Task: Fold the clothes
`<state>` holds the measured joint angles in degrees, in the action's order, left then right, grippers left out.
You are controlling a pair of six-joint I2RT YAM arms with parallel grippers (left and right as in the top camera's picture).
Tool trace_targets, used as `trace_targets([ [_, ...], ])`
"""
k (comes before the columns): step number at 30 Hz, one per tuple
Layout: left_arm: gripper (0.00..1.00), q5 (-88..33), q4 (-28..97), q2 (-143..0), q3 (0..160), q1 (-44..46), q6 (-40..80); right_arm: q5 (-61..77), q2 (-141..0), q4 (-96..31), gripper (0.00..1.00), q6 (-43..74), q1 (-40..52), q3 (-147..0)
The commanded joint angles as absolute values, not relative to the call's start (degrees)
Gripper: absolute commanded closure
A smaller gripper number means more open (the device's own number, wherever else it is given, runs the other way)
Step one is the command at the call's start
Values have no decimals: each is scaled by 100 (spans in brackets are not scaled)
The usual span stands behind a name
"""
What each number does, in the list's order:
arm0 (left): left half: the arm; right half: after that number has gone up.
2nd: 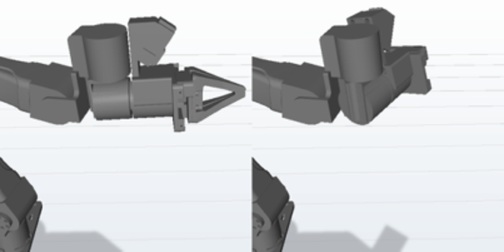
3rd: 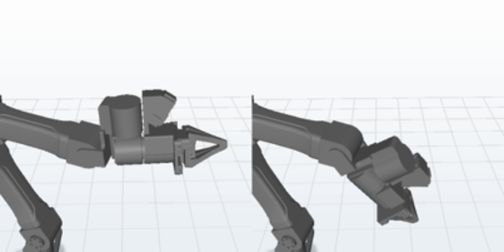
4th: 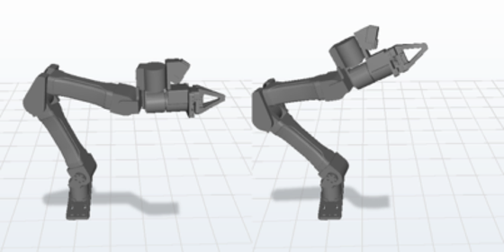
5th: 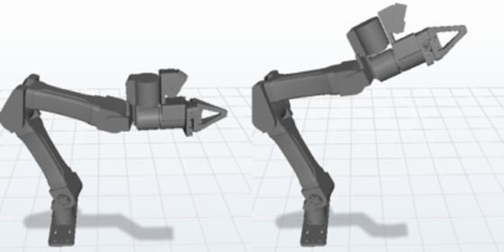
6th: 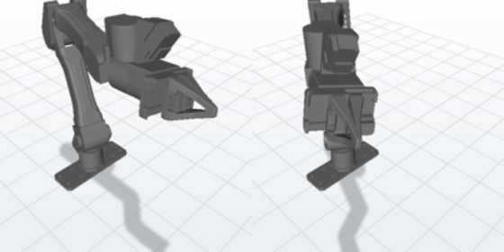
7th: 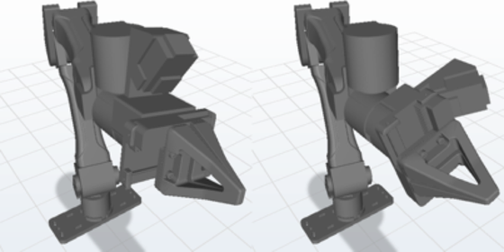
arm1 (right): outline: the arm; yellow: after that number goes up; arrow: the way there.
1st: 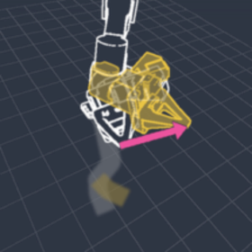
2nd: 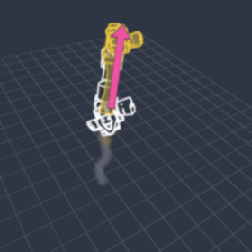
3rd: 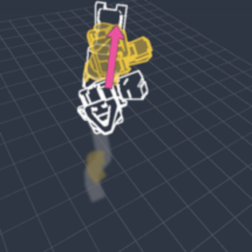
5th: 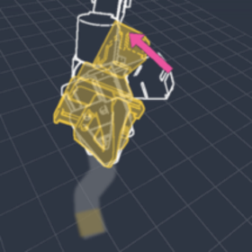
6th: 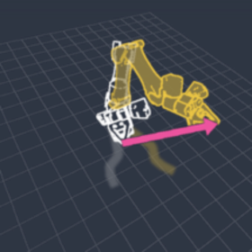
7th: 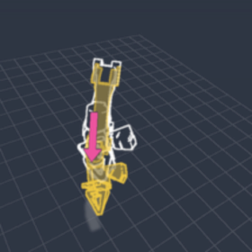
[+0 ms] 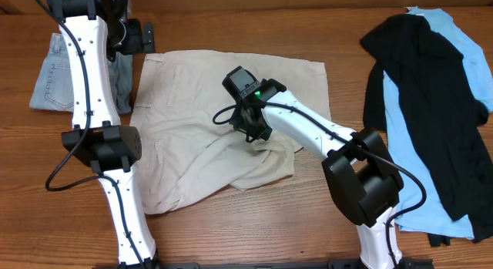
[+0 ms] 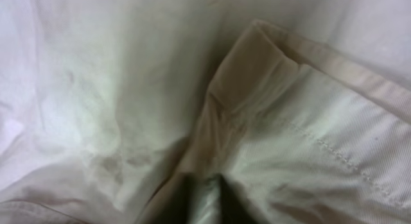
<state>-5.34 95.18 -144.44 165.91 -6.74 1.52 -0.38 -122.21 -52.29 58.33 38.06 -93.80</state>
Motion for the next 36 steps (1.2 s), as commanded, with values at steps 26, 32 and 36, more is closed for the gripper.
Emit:
trace_targets([
  [26, 0, -558, 9531, -14392, 16700, -631, -1, 132, -10543, -9378, 96, 4003, 3739, -9741],
  [32, 0, -552, 9533, -14392, 16700, -635, -148, 908, -10543, -9308, 96, 4101, 5140, -9240],
  [36, 0, -545, 9533, -14392, 16700, -635, -283, 913, -10543, -9319, 88, 4687, 6012, -8932],
])
